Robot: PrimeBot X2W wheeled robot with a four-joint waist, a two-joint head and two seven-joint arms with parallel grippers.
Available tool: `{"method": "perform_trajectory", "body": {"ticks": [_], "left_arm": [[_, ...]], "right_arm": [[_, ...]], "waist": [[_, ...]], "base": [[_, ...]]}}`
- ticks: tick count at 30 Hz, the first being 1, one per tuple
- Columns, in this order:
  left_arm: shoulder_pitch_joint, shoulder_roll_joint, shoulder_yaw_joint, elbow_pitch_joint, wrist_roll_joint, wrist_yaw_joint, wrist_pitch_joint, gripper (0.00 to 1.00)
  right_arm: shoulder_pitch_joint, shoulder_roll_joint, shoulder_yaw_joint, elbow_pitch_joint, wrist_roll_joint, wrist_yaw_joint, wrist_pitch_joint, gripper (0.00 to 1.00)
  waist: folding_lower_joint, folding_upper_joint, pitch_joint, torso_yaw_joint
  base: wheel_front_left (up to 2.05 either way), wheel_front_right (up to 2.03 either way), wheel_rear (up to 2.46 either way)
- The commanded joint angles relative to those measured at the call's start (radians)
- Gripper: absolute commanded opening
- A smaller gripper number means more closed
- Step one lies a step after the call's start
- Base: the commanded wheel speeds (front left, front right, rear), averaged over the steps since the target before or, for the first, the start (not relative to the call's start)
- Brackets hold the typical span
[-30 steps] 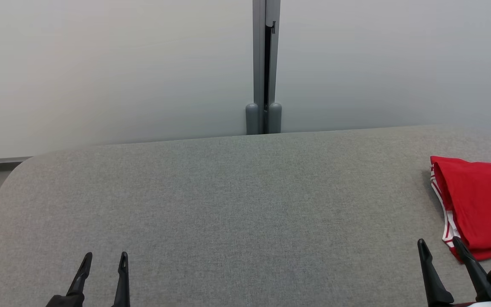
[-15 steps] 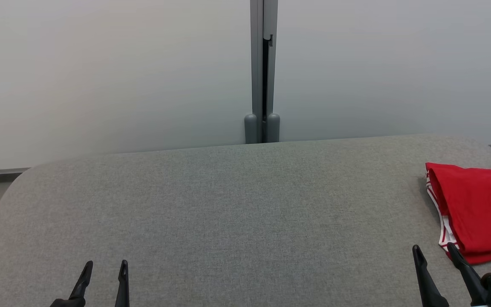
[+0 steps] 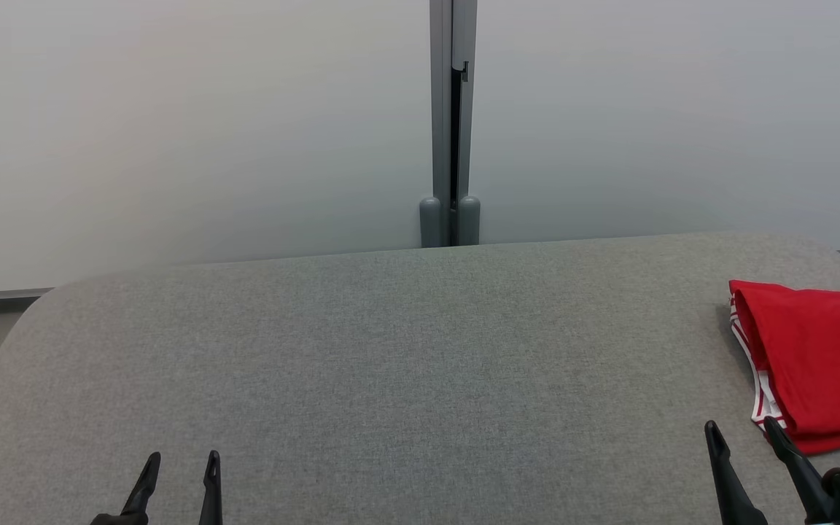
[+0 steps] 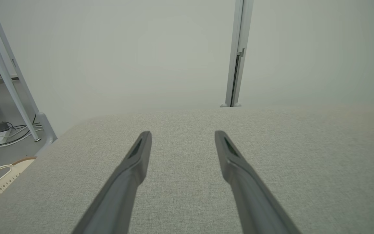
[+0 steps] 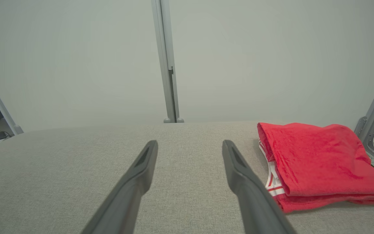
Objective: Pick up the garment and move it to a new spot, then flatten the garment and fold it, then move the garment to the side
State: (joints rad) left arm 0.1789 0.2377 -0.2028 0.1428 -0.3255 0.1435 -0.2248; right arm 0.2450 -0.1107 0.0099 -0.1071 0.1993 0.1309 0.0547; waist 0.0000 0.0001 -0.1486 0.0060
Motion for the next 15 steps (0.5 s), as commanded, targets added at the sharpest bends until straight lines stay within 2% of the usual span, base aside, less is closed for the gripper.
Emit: {"method": "perform_trajectory", "body": {"ticks": [1, 15], "left_arm": [[-0.008, 0.005, -0.001, 0.004, -0.005, 0.006, -0.004, 1.0], [-0.027, 0.003, -0.015, 0.019, -0.007, 0.003, -0.01, 1.0]], "right_arm": [[0.001, -0.006, -0.003, -0.001, 0.005, 0.0, 0.004, 1.0], [-0.006, -0.005, -0.002, -0.002, 0.009, 0.0, 0.005, 1.0]], "waist": [[0.0, -0.0001, 0.0, 0.002], [0.0, -0.0001, 0.004, 0.018]], "base": [[0.0, 0.0, 0.0], [0.0, 0.0, 0.0]]}}
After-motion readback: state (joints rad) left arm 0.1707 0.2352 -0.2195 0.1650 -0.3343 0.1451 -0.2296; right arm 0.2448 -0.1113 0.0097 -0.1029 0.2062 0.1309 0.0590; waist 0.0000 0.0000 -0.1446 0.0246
